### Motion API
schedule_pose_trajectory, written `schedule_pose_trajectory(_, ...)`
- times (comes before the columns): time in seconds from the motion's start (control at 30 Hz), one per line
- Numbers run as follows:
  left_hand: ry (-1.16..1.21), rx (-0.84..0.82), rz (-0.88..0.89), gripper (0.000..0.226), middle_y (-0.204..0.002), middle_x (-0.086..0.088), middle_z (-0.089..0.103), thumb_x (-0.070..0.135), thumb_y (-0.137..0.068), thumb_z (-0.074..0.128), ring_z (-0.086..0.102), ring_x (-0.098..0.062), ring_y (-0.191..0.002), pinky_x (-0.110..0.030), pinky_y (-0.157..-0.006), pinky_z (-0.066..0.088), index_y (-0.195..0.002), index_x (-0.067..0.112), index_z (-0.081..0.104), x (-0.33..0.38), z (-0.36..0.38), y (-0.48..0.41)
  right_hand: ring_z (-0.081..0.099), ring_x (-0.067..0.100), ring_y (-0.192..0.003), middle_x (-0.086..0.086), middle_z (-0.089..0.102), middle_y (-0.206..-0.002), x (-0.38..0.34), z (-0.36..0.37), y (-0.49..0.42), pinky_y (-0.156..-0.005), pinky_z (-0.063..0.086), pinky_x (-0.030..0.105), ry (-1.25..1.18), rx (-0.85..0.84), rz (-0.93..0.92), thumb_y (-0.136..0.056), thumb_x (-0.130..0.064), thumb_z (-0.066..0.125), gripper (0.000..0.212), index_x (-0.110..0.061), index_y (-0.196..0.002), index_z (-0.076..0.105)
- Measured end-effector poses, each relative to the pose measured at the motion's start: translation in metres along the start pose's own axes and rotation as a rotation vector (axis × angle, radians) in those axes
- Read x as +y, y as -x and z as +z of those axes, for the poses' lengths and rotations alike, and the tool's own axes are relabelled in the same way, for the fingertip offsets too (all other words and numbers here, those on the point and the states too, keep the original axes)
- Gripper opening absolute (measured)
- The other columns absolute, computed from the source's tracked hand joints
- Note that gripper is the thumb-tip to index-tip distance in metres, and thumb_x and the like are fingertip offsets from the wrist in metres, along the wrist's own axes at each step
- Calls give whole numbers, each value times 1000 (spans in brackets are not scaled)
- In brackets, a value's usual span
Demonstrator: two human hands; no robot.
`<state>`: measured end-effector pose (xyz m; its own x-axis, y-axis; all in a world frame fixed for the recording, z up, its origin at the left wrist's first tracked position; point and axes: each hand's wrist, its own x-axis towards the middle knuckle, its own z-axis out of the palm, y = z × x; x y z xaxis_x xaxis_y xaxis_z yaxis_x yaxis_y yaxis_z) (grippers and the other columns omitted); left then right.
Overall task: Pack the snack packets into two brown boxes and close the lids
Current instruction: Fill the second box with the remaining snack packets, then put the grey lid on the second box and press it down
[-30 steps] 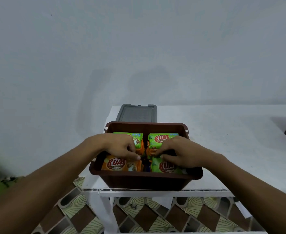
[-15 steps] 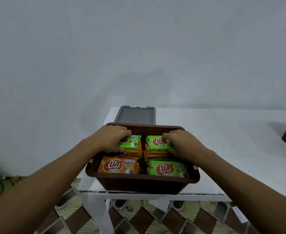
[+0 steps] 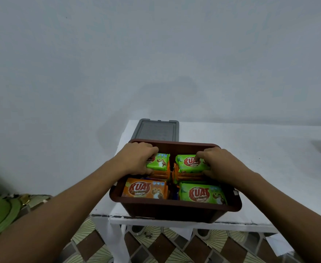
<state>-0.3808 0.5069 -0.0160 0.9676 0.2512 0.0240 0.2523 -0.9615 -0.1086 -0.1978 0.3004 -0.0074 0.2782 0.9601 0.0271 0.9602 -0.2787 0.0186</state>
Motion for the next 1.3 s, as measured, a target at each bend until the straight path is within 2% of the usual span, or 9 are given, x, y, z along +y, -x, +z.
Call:
schedule_pose_trajectory(0.27, -89, -94, 7, 75, -122, 0, 56, 53, -74, 74, 58, -21, -105, -38, -86, 51, -134, 25, 39, 0, 4, -9, 59, 18, -99, -6, 64, -112, -3, 5, -11, -69, 44, 27, 113, 41, 14, -79, -50, 69, 48, -30, -116, 45)
schedule_pose_trajectory(0.37, -5, -77, 66, 56, -108, 5, 57, 56, -75, 72, 56, -14, -95, -31, -78, 49, -115, 26, 48, -5, -2, -7, 59, 17, -99, -6, 63, -115, -3, 7, -10, -67, 40, 26, 129, 21, 9, -81, -51, 66, 51, -29, -120, 42)
schedule_pose_trajectory(0.47, 296, 93, 97, 33, -81, 10, 57, 52, -82, 68, 52, -7, -71, -28, -61, 45, -84, 23, 52, -21, -11, -3, 56, 15, -93, -8, 61, -106, -1, 0, -15, -66, 40, 26, 47, -34, 32, -75, -63, 67, 51, -31, -110, 48)
schedule_pose_trajectory(0.57, 515, 383, -102, 22, -75, 7, 60, 38, -90, 64, 56, -9, -68, -29, -60, 47, -79, 20, 57, -42, -8, -9, 54, 6, -76, -14, 59, -84, 4, -4, -25, -59, 39, 24, -125, -12, 37, -77, -65, 64, 39, -31, -94, 61)
schedule_pose_trajectory(0.63, 614, 433, -257, 18, -78, 4, 63, 28, -92, 63, 59, -12, -68, -27, -58, 46, -78, 17, 59, -56, -1, -18, 54, 4, -65, -13, 59, -70, 8, -2, -31, -57, 40, 23, -265, 26, 25, -82, -55, 66, 27, -28, -85, 65)
schedule_pose_trajectory(0.73, 740, 368, -394, 19, -82, 1, 66, 23, -93, 62, 60, -13, -69, -26, -58, 43, -78, 11, 63, -71, 12, -34, 57, 6, -58, -7, 62, -61, 18, -2, -39, -57, 46, 25, -442, 130, 53, -87, -39, 67, 15, -27, -78, 66)
schedule_pose_trajectory(0.93, 783, 282, -376, 21, -87, -1, 67, 25, -93, 62, 58, -9, -75, -25, -67, 43, -80, 10, 65, -81, 16, -65, 57, 6, -63, -4, 64, -68, 43, -7, -64, -58, 39, 24, -624, 313, 192, -89, -28, 64, 9, -26, -81, 68)
schedule_pose_trajectory(1.1, 724, 111, -455, 18, -103, -3, 66, 33, -94, 60, 59, -19, -98, -33, -86, 45, -93, 16, 64, -93, 19, -98, 61, 11, -66, 0, 69, -73, 62, -11, -99, -64, 48, 27, -718, 223, 245, -89, -24, 61, 9, -24, -83, 67)
schedule_pose_trajectory(1.3, 675, -83, -615, 38, -128, -10, 55, 40, -95, 57, 52, -24, -109, -32, -87, 42, -119, 11, 55, -108, 30, -124, 67, 17, -77, 7, 73, -89, 72, -5, -151, -57, 45, 20, -813, 2, 273, -90, -24, 61, 13, -16, -97, 67)
